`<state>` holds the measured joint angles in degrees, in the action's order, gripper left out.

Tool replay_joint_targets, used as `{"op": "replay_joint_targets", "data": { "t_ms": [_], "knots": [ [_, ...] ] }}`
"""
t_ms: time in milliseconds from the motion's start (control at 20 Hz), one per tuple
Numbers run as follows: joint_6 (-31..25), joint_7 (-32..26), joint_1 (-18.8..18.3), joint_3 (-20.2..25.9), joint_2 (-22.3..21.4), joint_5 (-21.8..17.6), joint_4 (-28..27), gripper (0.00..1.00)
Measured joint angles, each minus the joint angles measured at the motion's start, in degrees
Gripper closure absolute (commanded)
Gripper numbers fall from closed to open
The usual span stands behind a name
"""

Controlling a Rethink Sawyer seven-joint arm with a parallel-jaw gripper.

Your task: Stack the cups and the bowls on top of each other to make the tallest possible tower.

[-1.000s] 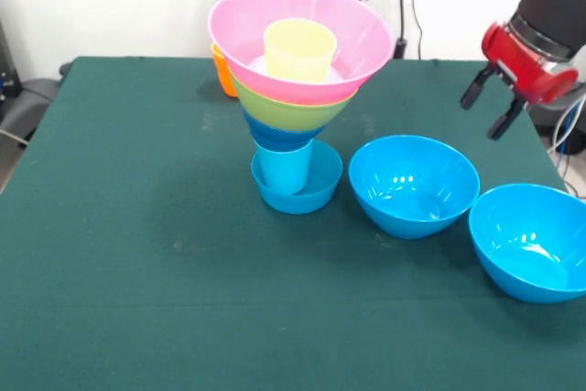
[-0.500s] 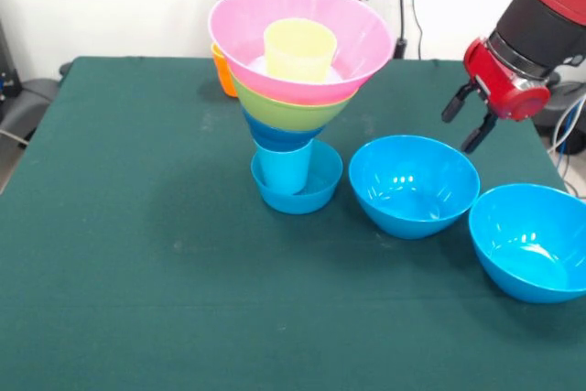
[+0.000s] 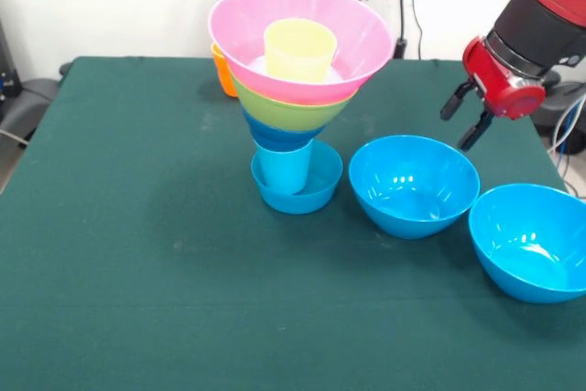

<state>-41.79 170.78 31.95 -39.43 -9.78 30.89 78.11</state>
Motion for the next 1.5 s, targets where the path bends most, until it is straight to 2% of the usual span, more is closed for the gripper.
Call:
{"op": "replay_joint_targets", "data": {
  "t_ms": [500, 1100, 1500],
  "knots": [
    [0.0, 0.0, -0.01, -0.45, 0.46, 0.54, 0.0, 0.0],
    [-0.01, 0.0, -1.26, -1.55, -1.69, 0.8, 0.01, 0.0],
    [0.0, 0.02, -2.21, -1.67, -0.61, 1.87, -0.05, 0.0]
  ]
}}
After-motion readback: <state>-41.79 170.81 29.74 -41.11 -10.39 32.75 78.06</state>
